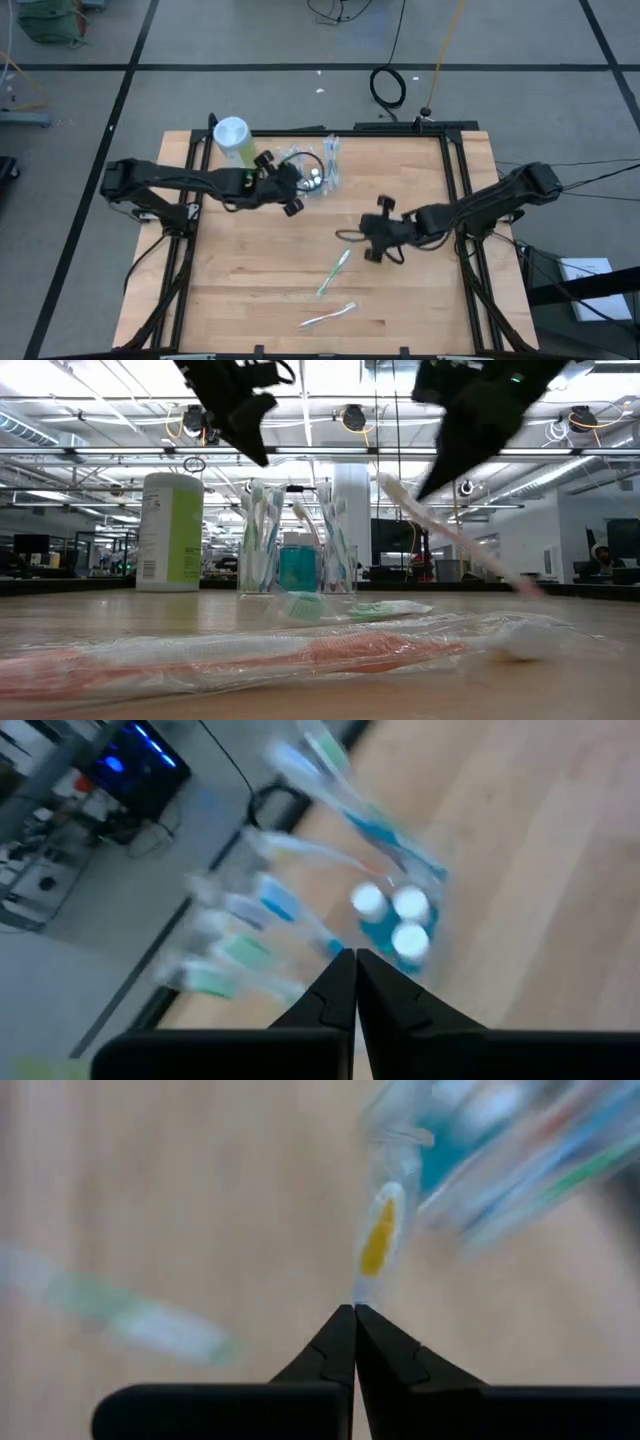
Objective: Pick & Place toothbrushing station
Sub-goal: Put the orange toothbrush into the transparent organizer
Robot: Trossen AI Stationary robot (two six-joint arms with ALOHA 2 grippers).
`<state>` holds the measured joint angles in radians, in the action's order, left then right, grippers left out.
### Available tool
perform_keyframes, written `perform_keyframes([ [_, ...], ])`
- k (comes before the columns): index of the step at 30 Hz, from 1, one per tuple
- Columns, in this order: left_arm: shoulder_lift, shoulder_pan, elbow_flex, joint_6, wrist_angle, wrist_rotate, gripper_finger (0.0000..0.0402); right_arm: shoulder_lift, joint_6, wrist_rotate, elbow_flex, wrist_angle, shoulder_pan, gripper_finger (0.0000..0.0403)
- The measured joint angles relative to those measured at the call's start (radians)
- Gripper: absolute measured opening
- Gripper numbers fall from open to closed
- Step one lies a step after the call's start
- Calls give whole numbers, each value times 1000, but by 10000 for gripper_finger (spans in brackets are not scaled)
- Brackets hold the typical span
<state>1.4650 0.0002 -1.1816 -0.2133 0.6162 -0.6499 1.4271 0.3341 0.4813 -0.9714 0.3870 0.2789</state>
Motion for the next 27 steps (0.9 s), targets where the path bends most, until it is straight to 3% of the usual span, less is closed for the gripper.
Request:
perform_keyframes([
  [4, -65, -2, 0, -2, 1, -46, 22, -24, -161, 282, 5, -231, -50, 0],
  [6, -90, -2, 0, 1, -9, -64, 17, -25, -260, 354, 30, -424, -89, 0],
  [10, -109, -2, -1, 0, -12, -94, 3, 5, -496, 274, 106, -861, -186, 0],
  [15, -103, -2, 0, 0, -7, -94, 18, 60, -613, 267, 181, -1149, -302, 0],
  [21, -99, 0, 0, 0, -6, -94, 25, 114, -542, 41, 196, -1269, -426, 0],
  [27, -98, 0, 0, -6, -6, -94, 26, 151, -482, -10, 196, -1284, -488, 0],
])
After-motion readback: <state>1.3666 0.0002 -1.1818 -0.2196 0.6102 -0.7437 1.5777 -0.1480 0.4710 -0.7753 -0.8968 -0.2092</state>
